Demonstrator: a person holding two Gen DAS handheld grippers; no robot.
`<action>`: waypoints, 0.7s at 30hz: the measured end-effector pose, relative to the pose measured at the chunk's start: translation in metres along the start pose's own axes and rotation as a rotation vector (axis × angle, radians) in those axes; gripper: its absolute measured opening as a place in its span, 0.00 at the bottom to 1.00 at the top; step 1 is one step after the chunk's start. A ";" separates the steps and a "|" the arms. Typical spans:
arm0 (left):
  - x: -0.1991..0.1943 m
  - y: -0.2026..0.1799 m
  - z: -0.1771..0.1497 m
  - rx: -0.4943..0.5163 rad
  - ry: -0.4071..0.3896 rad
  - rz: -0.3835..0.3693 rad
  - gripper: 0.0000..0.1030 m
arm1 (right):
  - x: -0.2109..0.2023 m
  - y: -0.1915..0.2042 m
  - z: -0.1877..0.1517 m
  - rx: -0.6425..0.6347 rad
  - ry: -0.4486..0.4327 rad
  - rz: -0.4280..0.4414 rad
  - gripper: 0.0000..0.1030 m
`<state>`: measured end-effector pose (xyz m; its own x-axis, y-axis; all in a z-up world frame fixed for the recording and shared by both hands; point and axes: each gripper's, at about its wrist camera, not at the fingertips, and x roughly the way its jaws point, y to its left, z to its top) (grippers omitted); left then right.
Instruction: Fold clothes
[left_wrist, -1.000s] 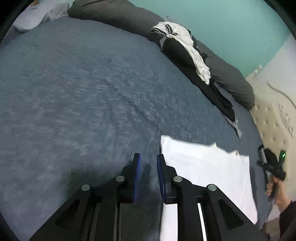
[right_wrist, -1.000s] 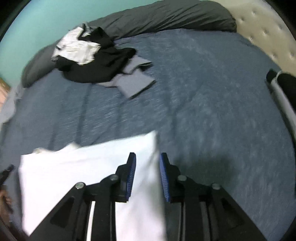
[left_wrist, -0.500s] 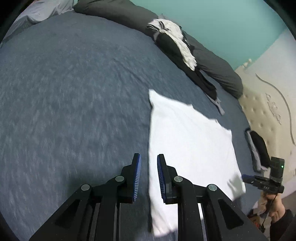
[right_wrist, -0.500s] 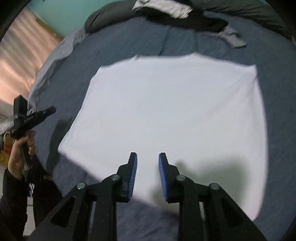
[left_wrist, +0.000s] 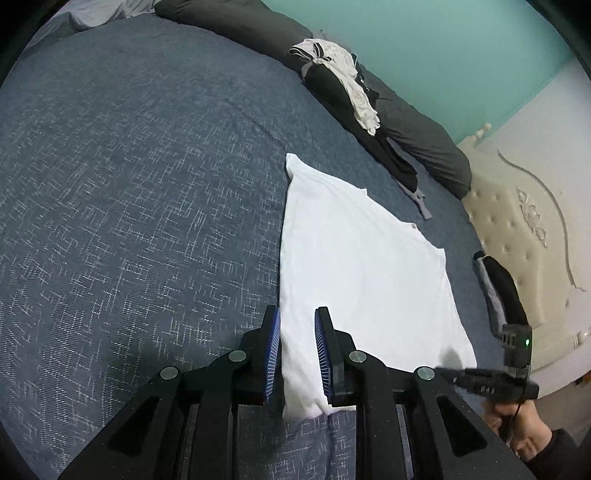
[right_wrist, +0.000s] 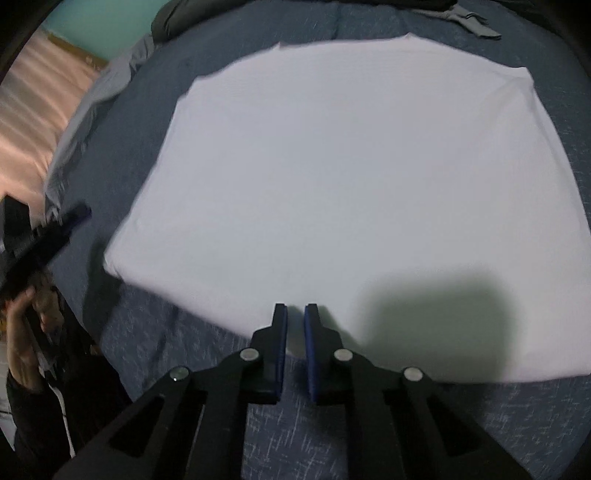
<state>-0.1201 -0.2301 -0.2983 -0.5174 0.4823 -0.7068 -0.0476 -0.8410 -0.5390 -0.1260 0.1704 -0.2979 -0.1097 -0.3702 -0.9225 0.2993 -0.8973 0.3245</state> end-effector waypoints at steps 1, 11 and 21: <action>0.002 0.001 0.000 -0.010 -0.003 -0.004 0.21 | 0.001 0.002 -0.001 -0.003 0.004 -0.008 0.09; 0.015 0.005 -0.002 -0.041 -0.047 -0.030 0.21 | 0.008 0.013 0.006 0.022 0.022 -0.047 0.09; 0.028 0.009 -0.003 -0.016 -0.058 0.010 0.21 | 0.006 0.006 0.013 0.045 0.029 -0.045 0.08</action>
<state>-0.1326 -0.2234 -0.3236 -0.5668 0.4586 -0.6845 -0.0286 -0.8412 -0.5399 -0.1370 0.1593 -0.2988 -0.0943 -0.3231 -0.9416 0.2522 -0.9228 0.2914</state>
